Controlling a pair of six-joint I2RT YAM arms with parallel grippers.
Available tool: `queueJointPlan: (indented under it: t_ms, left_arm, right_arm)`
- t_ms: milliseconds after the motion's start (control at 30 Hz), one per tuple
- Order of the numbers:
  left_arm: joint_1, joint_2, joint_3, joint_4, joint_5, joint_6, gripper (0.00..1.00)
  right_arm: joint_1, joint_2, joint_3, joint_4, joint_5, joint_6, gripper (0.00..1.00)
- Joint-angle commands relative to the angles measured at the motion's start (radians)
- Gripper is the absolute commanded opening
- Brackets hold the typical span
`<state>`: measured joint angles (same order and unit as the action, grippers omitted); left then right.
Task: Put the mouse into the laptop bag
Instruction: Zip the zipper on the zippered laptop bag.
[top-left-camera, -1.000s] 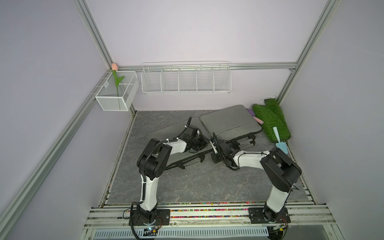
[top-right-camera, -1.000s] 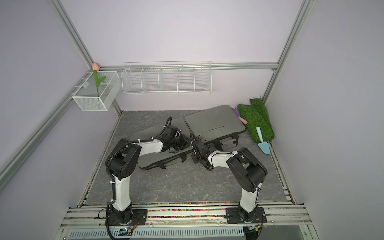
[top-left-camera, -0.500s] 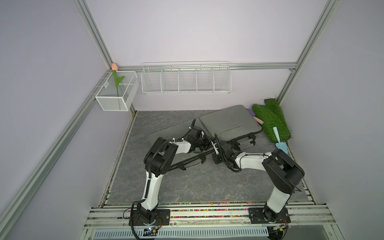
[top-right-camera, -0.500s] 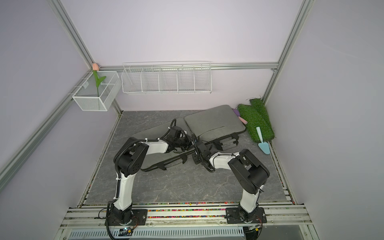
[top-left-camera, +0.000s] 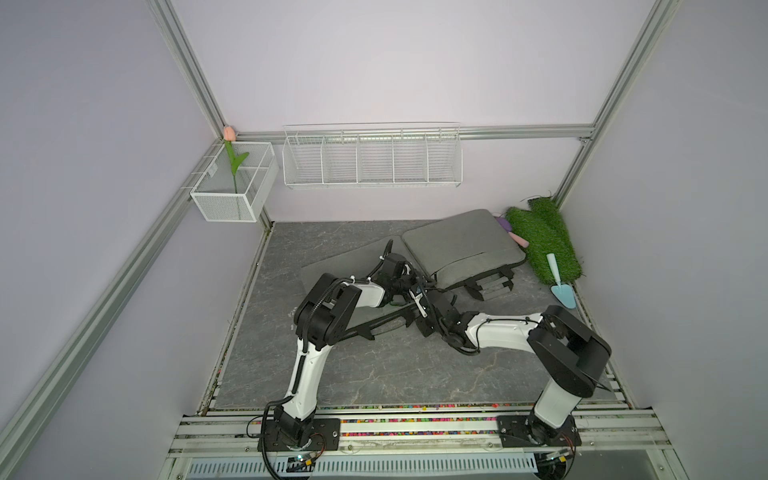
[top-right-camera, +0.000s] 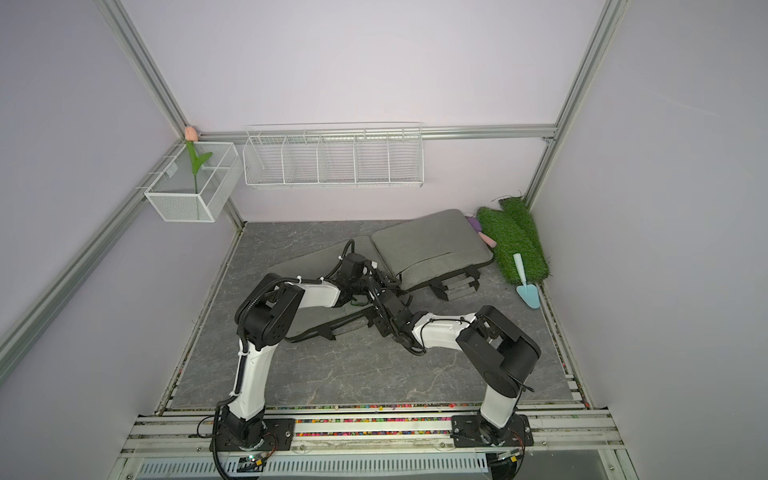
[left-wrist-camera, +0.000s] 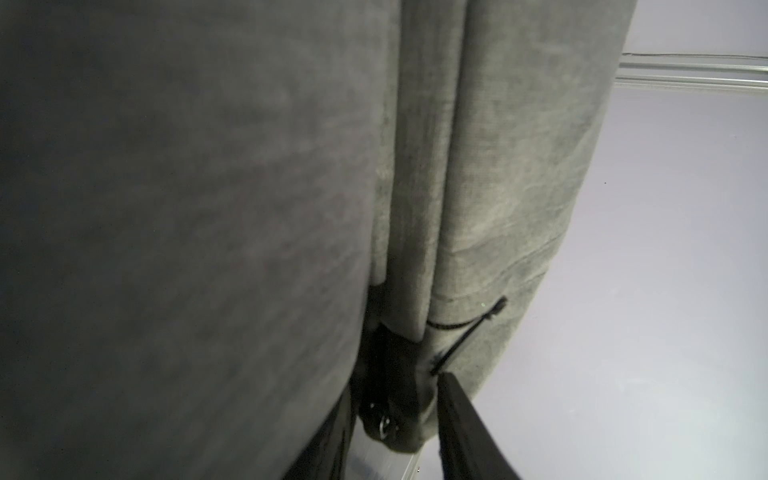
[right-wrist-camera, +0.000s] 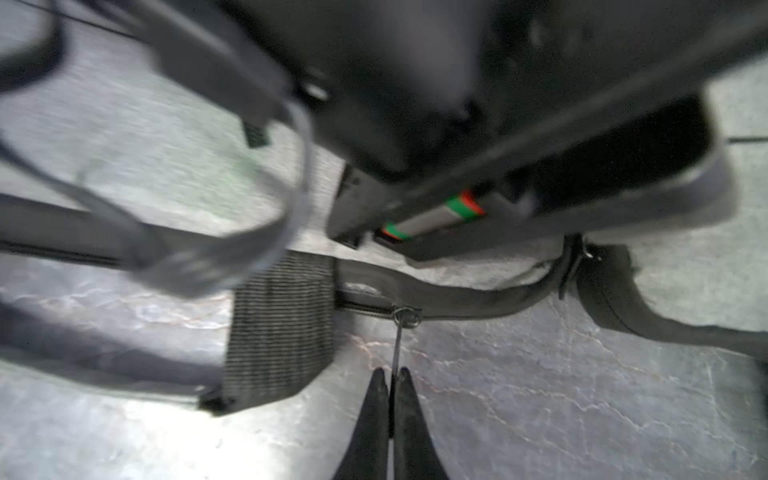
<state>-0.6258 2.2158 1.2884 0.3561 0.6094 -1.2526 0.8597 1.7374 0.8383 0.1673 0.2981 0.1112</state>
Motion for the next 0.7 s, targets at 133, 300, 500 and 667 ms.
queueJointPlan:
  t_ms: [133,300,500,667]
  left_arm:
    - [-0.028,0.114,0.031,-0.002,-0.037,-0.025,0.35]
    - [-0.028,0.101,0.035,-0.039,-0.037,0.0,0.34]
    - [-0.027,0.096,0.045,-0.078,-0.011,0.018,0.33]
    - [-0.026,0.037,0.046,-0.184,-0.042,0.081,0.33]
  right_arm:
    - [0.187,-0.027,0.014,0.029,-0.191,-0.025,0.07]
    - [0.238,-0.012,0.016,0.026,-0.126,-0.009,0.07]
    - [0.238,-0.049,-0.049,0.077,-0.161,0.001,0.07]
    - [0.222,-0.171,-0.098,0.021,0.075,0.016,0.35]
